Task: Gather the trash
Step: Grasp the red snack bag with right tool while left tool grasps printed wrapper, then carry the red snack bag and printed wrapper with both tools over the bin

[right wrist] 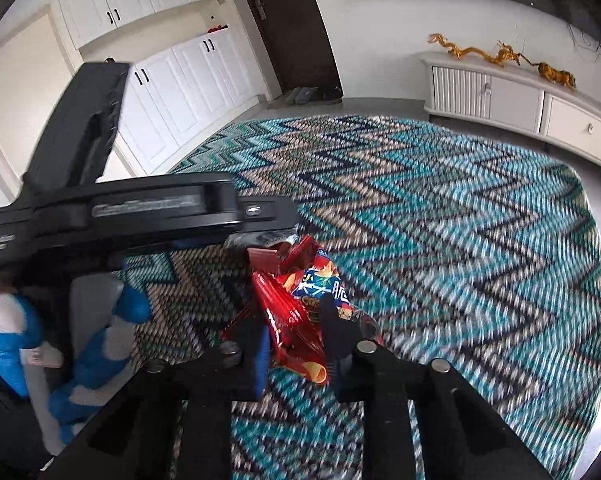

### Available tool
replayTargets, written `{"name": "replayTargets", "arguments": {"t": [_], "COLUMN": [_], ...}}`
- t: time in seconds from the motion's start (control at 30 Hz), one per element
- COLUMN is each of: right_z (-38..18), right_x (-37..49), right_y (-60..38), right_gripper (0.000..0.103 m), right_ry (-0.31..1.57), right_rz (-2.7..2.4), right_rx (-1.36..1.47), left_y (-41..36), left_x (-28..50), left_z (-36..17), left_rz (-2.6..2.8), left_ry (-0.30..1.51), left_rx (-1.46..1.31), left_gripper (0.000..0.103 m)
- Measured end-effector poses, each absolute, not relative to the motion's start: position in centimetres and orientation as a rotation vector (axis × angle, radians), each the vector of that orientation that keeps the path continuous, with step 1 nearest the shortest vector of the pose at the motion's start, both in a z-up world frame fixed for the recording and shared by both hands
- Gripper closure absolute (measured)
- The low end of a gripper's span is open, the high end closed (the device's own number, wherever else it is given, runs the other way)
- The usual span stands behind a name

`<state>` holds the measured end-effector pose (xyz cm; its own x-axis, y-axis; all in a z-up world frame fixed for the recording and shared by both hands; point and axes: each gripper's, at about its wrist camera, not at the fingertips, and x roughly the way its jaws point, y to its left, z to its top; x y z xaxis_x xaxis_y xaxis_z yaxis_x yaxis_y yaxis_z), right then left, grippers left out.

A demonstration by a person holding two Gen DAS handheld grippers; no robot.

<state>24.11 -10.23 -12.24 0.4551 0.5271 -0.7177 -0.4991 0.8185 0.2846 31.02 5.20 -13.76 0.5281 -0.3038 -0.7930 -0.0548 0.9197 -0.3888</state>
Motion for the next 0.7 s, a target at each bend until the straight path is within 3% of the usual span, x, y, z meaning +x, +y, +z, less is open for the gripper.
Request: {"name": "replayTargets", "arguments": {"t": [0.1,0.2,0.33,0.7], "right_z": [-12.0,-11.5,-10.8,-7.2], "right_x": [22.6,20.8,18.6,11.5], "right_y": [-10.9,-11.6,-12.9,-16.0], "right_gripper": [0.090,0.092,0.093,0.096], "right_ry": [0.899,0.896,0.886,0.814], "right_rz": [0.649,0.654,0.647,0.633], "right_rx": [0.051,0.058,0.080,0.149], "left_y": [3.9,3.3,2.8,2.4], "left_x": [30.3,29.4,27.5,20.4], "left_z": [-13.9,-14.1,-13.8,-9.6], "left_rz": [-0.152,-0.171,-0.199,-0.234], "left_ry": [0.994,0.986,0.969,0.857], "left_rx": [-0.335,-0.315,-0.298,-0.253], "left_gripper": [0.033,0.055,0.067,0.072]}}
